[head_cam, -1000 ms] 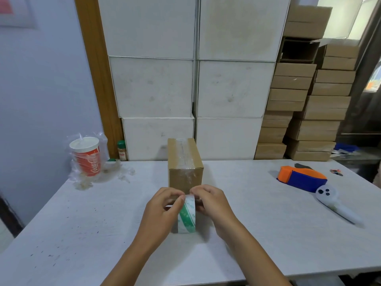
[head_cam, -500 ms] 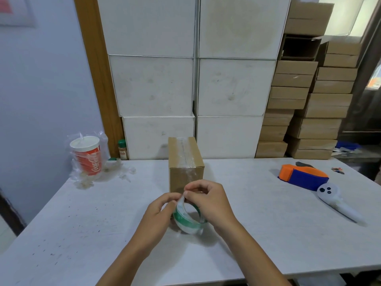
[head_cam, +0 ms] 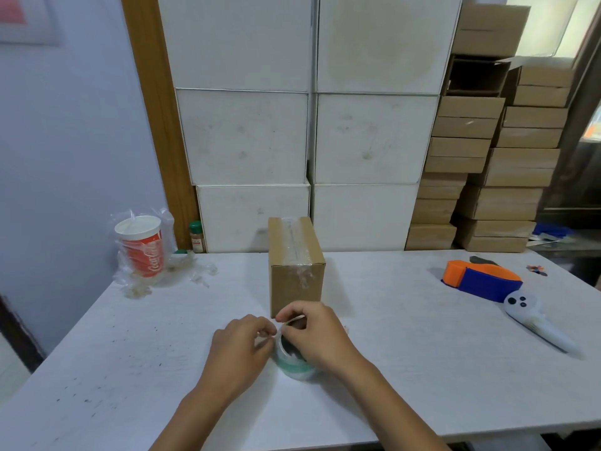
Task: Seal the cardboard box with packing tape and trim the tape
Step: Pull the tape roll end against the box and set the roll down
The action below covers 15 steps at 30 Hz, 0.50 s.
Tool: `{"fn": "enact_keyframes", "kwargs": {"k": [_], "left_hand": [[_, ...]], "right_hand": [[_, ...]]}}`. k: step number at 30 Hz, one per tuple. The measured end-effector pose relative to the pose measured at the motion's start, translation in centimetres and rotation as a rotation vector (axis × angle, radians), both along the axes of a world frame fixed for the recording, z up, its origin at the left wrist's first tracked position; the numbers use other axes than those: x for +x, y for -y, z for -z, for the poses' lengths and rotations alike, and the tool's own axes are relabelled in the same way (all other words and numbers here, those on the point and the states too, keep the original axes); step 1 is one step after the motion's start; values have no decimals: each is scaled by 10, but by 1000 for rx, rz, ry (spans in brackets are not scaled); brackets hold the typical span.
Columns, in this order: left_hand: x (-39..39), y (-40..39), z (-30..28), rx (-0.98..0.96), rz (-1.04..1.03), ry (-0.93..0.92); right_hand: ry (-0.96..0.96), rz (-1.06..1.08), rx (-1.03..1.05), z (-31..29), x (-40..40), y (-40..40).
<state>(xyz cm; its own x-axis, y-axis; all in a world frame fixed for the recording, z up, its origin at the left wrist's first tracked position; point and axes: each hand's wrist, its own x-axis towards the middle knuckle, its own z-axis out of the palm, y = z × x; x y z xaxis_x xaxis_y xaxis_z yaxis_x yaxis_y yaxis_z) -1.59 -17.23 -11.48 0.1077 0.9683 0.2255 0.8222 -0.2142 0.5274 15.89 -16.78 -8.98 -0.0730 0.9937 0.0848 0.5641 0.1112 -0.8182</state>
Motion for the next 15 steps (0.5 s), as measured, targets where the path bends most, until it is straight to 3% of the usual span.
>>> {"fn": "enact_keyframes", "kwargs": {"k": [4,7,11,15], "left_hand": [[4,0,-2,-11,43,-5],[-1,-3,4,-51,43,92],[-17,-10,10,-49,-49,205],[-18,-11,14,-17,-62,177]], "right_hand": [[45,-39,51,1,2,0],[-28,-26,81,2,9,2],[-98,190,203,9,36,1],[-4,274,209,20,58,-1]]}}
